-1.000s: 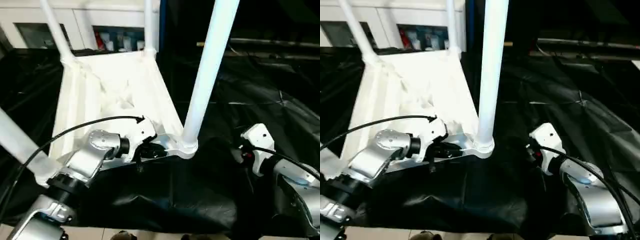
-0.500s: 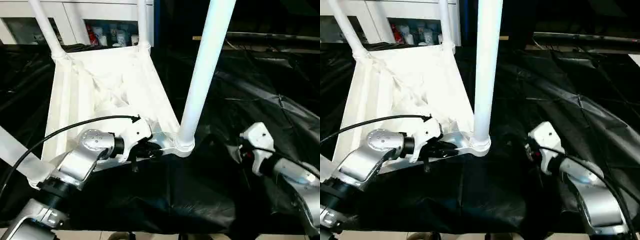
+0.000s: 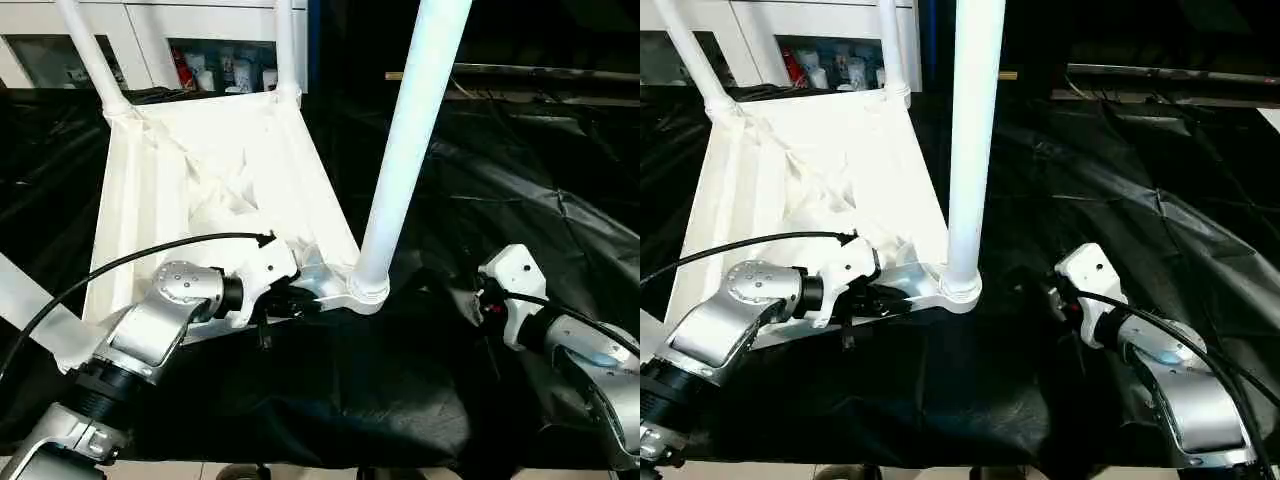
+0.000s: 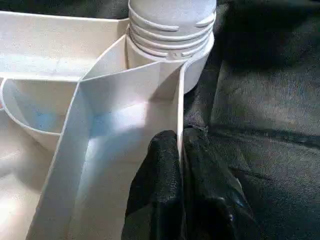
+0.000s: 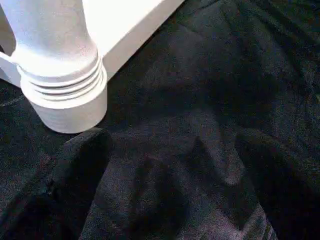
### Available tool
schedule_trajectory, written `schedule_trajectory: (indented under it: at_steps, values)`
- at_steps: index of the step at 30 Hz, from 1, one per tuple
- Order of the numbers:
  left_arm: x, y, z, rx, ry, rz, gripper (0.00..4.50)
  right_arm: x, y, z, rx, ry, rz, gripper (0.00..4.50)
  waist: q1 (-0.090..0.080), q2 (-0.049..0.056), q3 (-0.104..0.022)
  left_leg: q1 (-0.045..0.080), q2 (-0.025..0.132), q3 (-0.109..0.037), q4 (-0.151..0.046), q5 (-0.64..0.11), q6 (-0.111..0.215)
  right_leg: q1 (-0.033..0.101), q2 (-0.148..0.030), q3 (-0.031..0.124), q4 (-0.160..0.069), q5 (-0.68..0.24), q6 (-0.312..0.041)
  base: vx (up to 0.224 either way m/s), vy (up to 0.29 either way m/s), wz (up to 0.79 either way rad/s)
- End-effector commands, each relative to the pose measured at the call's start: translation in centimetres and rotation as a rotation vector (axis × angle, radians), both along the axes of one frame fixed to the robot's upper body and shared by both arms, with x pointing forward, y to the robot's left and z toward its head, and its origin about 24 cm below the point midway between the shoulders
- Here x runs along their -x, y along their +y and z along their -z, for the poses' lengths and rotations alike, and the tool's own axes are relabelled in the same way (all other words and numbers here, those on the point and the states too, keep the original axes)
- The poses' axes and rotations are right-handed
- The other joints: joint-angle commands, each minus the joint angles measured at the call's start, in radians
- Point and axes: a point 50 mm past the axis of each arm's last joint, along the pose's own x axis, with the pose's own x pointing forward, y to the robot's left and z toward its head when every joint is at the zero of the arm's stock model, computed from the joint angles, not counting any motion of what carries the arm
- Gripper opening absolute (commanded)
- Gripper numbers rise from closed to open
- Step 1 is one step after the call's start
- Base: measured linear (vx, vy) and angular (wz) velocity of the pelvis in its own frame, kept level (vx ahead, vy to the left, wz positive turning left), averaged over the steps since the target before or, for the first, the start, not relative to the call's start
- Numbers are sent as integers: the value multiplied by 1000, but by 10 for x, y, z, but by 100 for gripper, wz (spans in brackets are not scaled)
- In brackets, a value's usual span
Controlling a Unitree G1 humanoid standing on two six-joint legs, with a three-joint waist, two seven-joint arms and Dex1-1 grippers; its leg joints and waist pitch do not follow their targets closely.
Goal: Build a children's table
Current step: Rotate leg to tighten
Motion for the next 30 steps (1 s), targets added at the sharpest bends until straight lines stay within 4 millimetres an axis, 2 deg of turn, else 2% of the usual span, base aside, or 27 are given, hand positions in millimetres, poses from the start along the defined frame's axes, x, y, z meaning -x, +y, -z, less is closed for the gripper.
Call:
schedule_trajectory:
  at_steps: [1,5,9,11,14,16,19,24,30]
  values:
    - [1,8,3,-22,17,-11,2,-1,2,-2,-45,9,-14,450,5,-2,-53,7,68,-21,-77,-123,74,47,-82,44,-71,-119,-275,0,0,0]
    - [2,5,3,-27,0,34,2,3,4,-2,-112,35,-74,450,7,-1,-55,6,69,-21,-74,-111,91,50,-82,43,-66,-72,-290,0,0,0]
    - [6,-1,1,2,19,80,2,10,11,-6,-139,44,-182,450,10,2,-58,8,71,-20,-73,-103,95,51,-82,42,-64,-55,-302,0,0,0]
    - [6,-4,0,10,16,88,2,8,14,-7,-140,34,-200,450,11,0,-59,8,71,-20,-73,-107,94,51,-82,42,-63,-48,-306,0,0,0]
    - [5,-10,0,18,9,105,2,1,23,-2,-102,22,-225,450,11,1,-63,10,69,-19,-70,-87,90,51,-82,41,-59,-25,-314,0,0,0]
    - [4,-12,1,19,7,107,2,0,32,1,-101,16,-273,450,12,-3,-65,8,68,-17,-68,-81,94,54,-83,42,-58,-17,-315,0,0,0]
    - [2,-13,2,16,2,104,2,-3,40,5,-67,19,-300,450,14,-1,-67,8,68,-18,-66,-61,101,53,-81,40,-54,5,-319,0,0,0]
    - [0,-13,1,9,-9,93,2,-18,47,8,-41,0,-242,450,18,-4,-68,10,67,-16,-66,-56,94,53,-82,40,-51,-2,-319,0,0,0]
    - [-1,-12,1,5,-11,89,2,-21,52,7,-94,-4,-248,450,23,-2,-71,10,67,-15,-63,-39,101,55,-81,41,-47,33,-317,0,0,0]
